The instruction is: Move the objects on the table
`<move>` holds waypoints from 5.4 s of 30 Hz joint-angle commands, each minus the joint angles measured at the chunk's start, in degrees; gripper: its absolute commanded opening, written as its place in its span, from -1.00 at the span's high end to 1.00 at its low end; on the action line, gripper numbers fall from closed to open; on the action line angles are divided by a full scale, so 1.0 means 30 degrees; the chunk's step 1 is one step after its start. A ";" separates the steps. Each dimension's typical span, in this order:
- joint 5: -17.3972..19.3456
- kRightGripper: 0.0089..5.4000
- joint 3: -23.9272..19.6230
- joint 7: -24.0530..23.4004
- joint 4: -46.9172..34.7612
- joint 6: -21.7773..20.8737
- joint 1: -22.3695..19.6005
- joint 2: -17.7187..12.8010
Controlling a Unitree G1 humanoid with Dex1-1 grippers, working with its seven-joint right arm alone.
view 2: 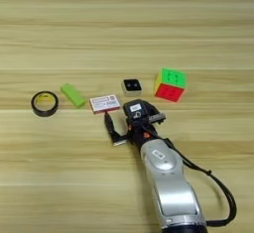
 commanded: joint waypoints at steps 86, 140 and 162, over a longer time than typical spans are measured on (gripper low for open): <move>0.2875 -0.99 -0.6373 -0.2843 0.9401 -0.6346 -0.6748 -0.1218; 0.3502 -0.23 -0.5735 -0.1965 0.8694 -0.7755 -0.6591 -0.0826; 0.3548 -0.23 -0.1891 -0.0868 -0.3597 -0.3566 -0.0421 0.1525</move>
